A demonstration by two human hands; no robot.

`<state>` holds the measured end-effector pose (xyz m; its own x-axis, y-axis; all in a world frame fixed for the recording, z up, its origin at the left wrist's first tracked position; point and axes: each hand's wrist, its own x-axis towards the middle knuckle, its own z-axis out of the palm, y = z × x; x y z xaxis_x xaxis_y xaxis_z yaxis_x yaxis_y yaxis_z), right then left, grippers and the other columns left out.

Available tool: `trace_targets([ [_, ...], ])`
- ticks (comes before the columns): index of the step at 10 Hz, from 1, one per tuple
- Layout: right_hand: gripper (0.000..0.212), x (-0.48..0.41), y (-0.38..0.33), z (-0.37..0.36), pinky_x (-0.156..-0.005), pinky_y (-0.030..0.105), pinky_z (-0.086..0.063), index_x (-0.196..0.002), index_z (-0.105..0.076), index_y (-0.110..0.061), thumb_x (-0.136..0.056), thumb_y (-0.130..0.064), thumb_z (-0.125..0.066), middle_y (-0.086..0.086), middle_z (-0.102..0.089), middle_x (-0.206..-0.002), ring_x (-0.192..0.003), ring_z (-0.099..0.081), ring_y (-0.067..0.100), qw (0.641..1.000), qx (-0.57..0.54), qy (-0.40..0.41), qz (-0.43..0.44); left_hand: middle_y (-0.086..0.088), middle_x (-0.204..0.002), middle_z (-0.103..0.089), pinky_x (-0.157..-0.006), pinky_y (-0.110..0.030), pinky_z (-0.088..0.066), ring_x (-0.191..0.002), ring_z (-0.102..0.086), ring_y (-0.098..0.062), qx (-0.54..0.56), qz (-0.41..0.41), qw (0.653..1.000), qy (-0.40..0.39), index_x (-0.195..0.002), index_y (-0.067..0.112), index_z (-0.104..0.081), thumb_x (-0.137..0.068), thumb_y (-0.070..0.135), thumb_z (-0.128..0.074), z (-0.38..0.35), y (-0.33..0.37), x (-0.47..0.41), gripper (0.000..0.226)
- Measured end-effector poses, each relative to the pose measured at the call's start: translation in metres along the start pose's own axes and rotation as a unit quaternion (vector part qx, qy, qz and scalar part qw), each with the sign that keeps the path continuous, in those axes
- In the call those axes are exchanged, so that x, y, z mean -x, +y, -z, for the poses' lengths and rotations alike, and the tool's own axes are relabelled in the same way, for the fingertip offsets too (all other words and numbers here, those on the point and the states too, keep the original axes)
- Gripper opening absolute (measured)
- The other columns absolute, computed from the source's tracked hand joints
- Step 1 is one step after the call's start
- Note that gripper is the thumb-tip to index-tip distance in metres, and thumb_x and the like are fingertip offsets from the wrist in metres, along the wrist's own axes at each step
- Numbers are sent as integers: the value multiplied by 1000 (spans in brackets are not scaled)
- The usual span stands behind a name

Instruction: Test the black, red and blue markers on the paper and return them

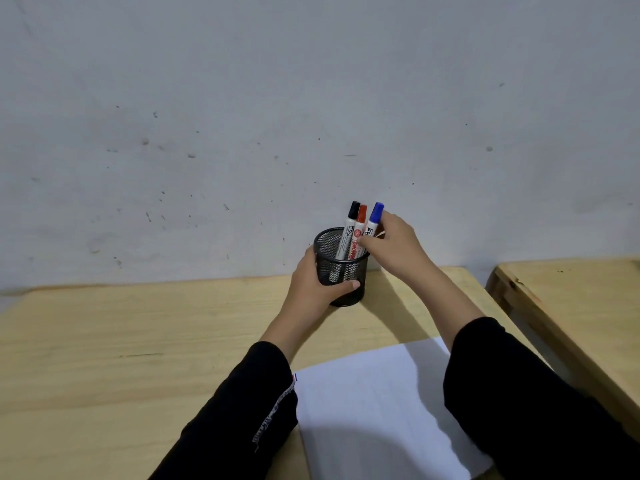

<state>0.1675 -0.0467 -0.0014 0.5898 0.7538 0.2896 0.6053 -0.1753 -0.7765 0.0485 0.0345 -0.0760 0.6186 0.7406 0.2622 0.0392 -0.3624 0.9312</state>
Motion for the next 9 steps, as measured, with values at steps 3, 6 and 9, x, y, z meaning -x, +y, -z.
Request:
trace_targets([
  [3, 14, -2, 3, 0, -81, 38, -46, -91, -58, -6, -78, -8, -63, 13, -60, -96, -91, -56, 27, 1000, 14, 8, -15, 5, -120, -61, -97, -41, -50, -112, -58, -11, -7, 6, 1000, 2, -120, 29, -50, -56, 31, -84, -1, -1, 1, 73],
  [6, 18, 6, 11, 3, -79, 27, -42, -100, -62, -5, -82, -10, -61, 9, -64, -103, -96, -60, 24, 999, -12, 5, -32, 9, -113, -60, -88, -21, -47, -106, -57, -7, -35, 14, 999, -5, -110, 29, -51, -66, 23, -82, 4, 7, 5, 54],
  [9, 53, 49, -17, 33, -104, 31, -31, -140, -38, -14, -90, -23, -55, 8, -41, -147, -134, -38, 23, 990, 104, -94, -25, 8, -114, -40, -65, -15, -28, -108, -31, -9, -180, 34, 980, -74, -98, 29, -27, -76, 33, -76, 34, 76, 41, 54],
])
